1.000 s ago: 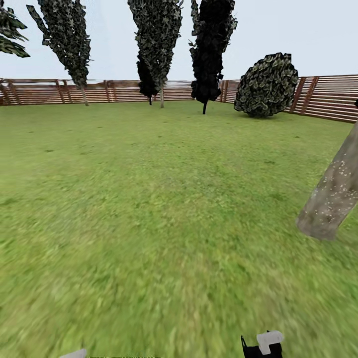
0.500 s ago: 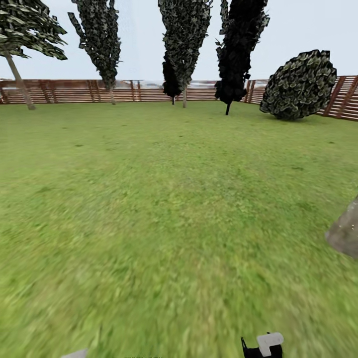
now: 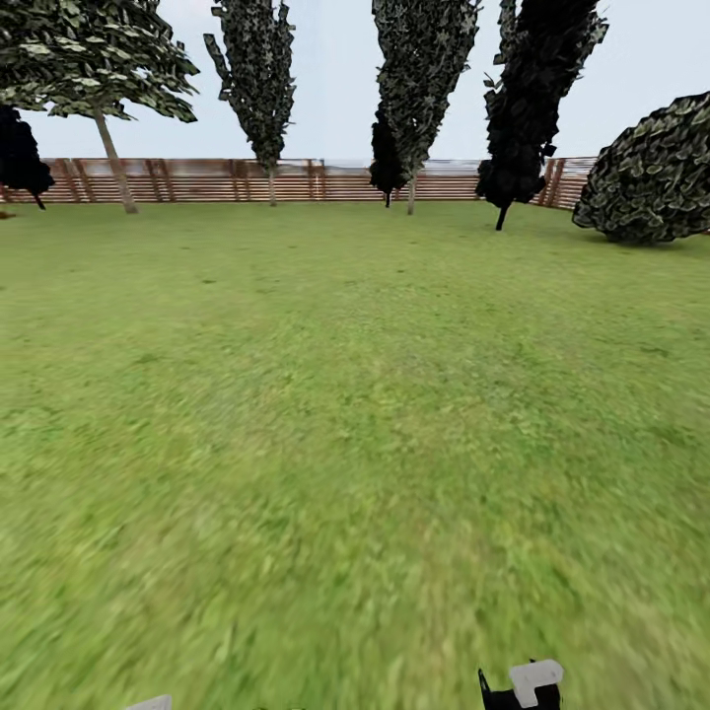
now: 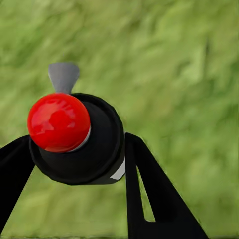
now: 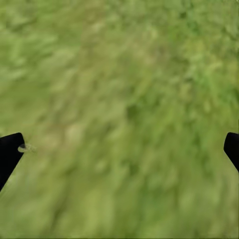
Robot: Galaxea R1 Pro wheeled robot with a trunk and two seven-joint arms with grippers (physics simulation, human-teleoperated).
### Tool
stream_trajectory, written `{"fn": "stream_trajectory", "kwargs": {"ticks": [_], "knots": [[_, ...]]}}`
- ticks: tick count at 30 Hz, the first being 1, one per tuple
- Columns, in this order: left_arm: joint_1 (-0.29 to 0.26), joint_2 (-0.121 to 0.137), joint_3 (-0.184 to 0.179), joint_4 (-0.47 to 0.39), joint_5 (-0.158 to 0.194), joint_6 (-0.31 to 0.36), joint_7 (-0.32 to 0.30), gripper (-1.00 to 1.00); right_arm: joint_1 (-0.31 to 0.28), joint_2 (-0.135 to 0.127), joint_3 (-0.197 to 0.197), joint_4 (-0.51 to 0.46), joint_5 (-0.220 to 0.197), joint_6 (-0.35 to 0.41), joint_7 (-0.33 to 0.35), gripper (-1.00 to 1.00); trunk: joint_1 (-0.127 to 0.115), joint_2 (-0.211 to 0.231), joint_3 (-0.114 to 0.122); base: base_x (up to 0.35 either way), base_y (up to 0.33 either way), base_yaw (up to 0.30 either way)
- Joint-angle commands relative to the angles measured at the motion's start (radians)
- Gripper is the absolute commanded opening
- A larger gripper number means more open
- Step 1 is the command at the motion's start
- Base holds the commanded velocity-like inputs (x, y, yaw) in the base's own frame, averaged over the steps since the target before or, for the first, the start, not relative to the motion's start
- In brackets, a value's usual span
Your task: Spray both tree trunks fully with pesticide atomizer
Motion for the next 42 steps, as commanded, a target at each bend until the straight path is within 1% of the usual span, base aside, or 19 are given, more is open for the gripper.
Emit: {"fn": "stream_trajectory", "kwargs": {"ticks": [1, 28, 35, 42], "knots": [[0.000, 0.000, 0.000, 0.000, 0.000, 0.000, 0.000, -1.00, 0.000, 0.000, 0.000, 0.000, 0.000, 0.000, 0.000, 1.00, 0.000, 0.000, 0.000, 0.000, 0.000, 0.284], [0.000, -0.002, -0.002, 0.001, 0.002, 0.002, 0.000, -1.00, 0.001, 0.001, 0.000, 0.000, 0.001, 0.000, 0.000, 1.00, 0.000, 0.000, 0.000, 0.004, 0.000, 0.284], [0.000, -0.002, -0.001, 0.001, 0.003, 0.001, 0.001, -1.00, 0.001, 0.001, 0.000, 0.000, 0.001, 0.000, 0.000, 1.00, 0.000, 0.000, 0.000, 0.261, 0.044, 0.284], [0.000, -0.002, 0.000, 0.001, 0.003, 0.001, 0.001, -1.00, 0.001, 0.001, 0.001, 0.000, 0.001, 0.000, 0.000, 1.00, 0.000, 0.000, 0.000, 0.310, 0.141, 0.284]]}}
